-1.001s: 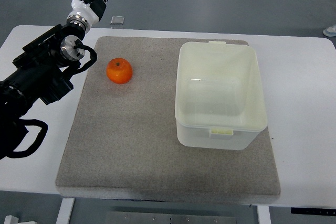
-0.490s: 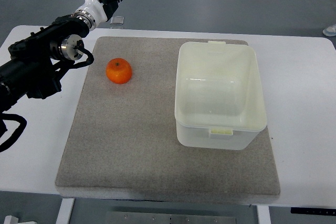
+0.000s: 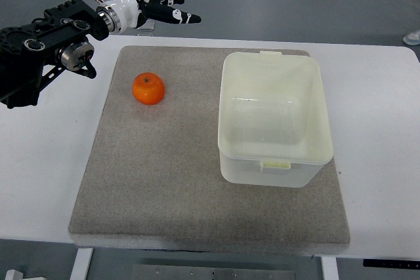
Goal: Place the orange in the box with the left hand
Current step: 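Swing the left hand over the orange with fingers open, then lower the open left hand around the orange, thumb beside it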
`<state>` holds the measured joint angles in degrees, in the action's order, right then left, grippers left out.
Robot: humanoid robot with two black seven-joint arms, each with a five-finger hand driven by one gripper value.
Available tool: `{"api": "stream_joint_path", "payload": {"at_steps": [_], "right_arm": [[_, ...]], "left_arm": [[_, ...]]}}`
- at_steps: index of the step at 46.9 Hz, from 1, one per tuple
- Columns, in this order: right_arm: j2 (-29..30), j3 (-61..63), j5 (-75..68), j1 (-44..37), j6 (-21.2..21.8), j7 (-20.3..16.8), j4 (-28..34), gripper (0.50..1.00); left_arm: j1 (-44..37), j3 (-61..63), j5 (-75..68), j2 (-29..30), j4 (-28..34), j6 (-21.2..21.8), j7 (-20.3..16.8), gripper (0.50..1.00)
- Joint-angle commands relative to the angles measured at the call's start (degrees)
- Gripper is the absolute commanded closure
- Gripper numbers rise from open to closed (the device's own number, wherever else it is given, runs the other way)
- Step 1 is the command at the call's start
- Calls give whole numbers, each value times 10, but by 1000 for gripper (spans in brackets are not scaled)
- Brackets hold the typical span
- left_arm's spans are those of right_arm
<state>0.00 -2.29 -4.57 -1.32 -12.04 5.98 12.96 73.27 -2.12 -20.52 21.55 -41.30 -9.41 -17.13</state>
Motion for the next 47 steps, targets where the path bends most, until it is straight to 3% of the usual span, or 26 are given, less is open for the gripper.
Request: {"api": "stream_joint_path", "payload": {"at_steps": [1,14,31,47], "right_arm": [[0,0,0,0,0,0,0,556],[0,0,0,0,0,0,0,556],[0,0,0,0,0,0,0,556],[0,0,0,0,0,0,0,556]], "left_arm": [[-1,1,-50,22,-29,0,0,536],[26,38,-104,53,-74,-2,0,531],[29,55,-239,73,-77,-15,-2,531],[42,73,-382,107,-104,-71,-21,531]]}}
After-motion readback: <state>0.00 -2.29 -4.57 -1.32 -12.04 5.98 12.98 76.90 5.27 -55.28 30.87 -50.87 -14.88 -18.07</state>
